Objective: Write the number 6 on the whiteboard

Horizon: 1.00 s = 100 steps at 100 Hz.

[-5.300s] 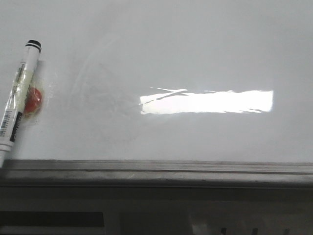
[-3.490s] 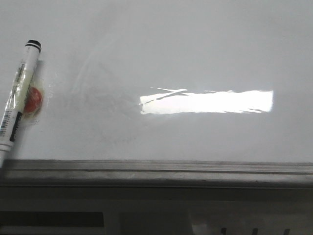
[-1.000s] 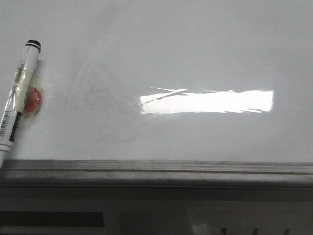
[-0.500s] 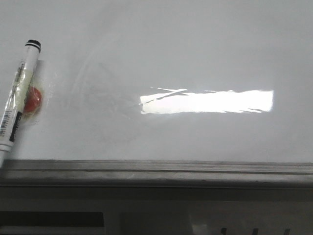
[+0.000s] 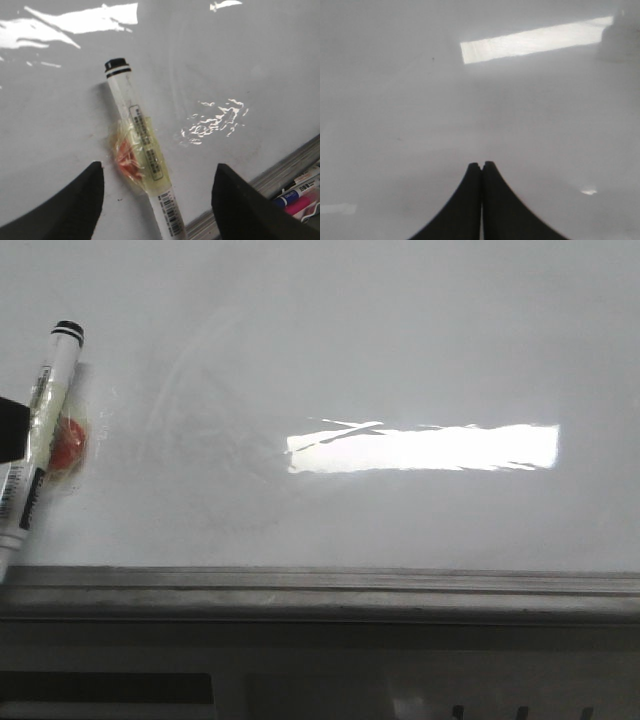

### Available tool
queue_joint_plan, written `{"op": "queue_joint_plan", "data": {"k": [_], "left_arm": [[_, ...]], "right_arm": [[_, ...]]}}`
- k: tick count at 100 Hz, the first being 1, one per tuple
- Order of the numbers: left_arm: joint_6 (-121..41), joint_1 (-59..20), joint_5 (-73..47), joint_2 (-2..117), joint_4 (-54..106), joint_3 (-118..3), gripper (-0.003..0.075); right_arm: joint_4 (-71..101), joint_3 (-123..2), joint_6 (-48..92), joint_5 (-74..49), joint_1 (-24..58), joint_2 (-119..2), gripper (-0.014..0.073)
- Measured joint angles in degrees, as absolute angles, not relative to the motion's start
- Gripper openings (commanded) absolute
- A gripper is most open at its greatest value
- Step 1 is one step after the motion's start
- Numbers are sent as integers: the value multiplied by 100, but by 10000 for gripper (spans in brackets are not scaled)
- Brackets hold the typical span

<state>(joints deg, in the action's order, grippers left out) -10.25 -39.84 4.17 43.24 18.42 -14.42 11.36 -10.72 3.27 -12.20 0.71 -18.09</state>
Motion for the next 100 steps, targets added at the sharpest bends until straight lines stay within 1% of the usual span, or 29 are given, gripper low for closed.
{"op": "queue_joint_plan", "data": {"k": [12,36,41,45,50,60,67,69,100], "left_arm": [[-1025,-3984,465,4632,2173,-1442,420],[-1025,-3984,546,4924,2255,-1453,412],[-1025,-3984,583,4975,2241,-1453,385],[-1025,-3984,591,5009,2183,-1461,342],[-1035,-3984,639,5083,2078,-1475,268],[-1038,-4006,720,5266,1948,-1475,90],[-1047,-4016,742,5372,1913,-1498,-4],[-1047,-4016,759,5395,1914,-1497,-20],[-1047,-4029,842,5535,1867,-1533,-20]], "right_arm": [[1136,-1072,327,-1220,71,-1809,-64],[1136,-1072,327,-1220,71,-1809,-64],[1136,-1072,327,-1220,71,-1809,-64],[1149,-1072,327,-1220,71,-1809,-64],[1200,-1072,327,-1220,71,-1809,-64],[1332,-1072,327,-1230,110,-1809,-64],[1372,-1072,327,-1230,216,-1809,-64],[1372,-1072,327,-1230,237,-1809,-64],[1397,-1072,342,-1265,504,-1809,-64]]}}
